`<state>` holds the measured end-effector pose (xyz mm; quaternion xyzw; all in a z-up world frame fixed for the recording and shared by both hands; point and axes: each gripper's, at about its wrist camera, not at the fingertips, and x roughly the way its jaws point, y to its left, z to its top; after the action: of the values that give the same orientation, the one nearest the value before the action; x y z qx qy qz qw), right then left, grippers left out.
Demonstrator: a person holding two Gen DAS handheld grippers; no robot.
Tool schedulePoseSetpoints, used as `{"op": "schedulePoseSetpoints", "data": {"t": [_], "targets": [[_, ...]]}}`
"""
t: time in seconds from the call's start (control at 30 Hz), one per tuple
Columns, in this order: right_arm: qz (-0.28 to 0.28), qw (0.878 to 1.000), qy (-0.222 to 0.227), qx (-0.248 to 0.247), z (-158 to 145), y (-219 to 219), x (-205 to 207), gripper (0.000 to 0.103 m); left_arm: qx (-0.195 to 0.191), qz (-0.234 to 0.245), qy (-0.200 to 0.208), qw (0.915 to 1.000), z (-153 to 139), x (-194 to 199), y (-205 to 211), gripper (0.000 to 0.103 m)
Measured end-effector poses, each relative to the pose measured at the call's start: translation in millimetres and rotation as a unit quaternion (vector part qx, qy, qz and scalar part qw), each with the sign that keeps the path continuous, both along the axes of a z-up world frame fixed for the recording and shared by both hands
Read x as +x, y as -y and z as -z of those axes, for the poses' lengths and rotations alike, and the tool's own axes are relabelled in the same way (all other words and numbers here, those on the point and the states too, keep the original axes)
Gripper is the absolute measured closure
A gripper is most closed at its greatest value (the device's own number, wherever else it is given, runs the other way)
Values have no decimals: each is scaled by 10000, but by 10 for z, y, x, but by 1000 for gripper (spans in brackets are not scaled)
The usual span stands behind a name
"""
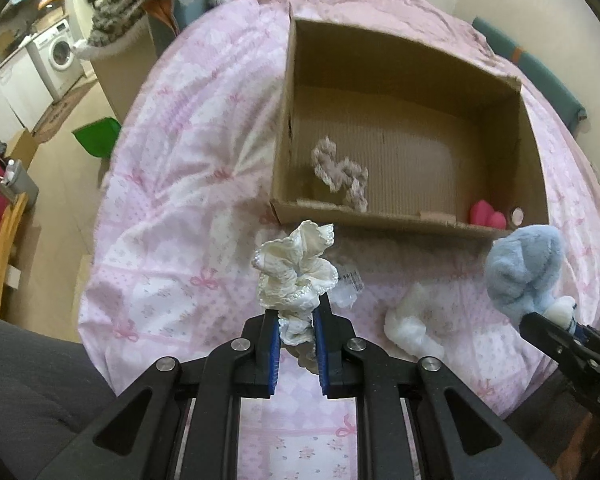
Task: Organize soft objects
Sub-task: 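Carry the cream scrunchie with the left gripper while the right gripper carries the blue plush over the box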
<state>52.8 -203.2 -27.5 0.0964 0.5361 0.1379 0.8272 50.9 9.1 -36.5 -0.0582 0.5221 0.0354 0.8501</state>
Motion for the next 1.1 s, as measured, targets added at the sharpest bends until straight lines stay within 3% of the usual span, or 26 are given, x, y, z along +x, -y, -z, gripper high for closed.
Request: {"op": "schedulePoseSetpoints", "data": {"t": [0.37, 0.77, 0.97, 1.1], "targets": [[-26, 9934, 1086, 368, -435, -32, -144, 52, 186, -205, 648, 9975, -269, -49, -51, 89], [214, 9893, 1305, 609, -719, 122, 35, 52, -51, 214, 1263, 9917, -934, 94, 47, 89], [272, 9874, 1422, 640, -870, 212, 261, 52, 44, 272, 1352, 9904, -1035, 390, 47, 89], [300, 9868, 1497, 535, -910, 263, 460, 51, -195, 199, 1164, 9928, -1004, 589, 19, 89]]}}
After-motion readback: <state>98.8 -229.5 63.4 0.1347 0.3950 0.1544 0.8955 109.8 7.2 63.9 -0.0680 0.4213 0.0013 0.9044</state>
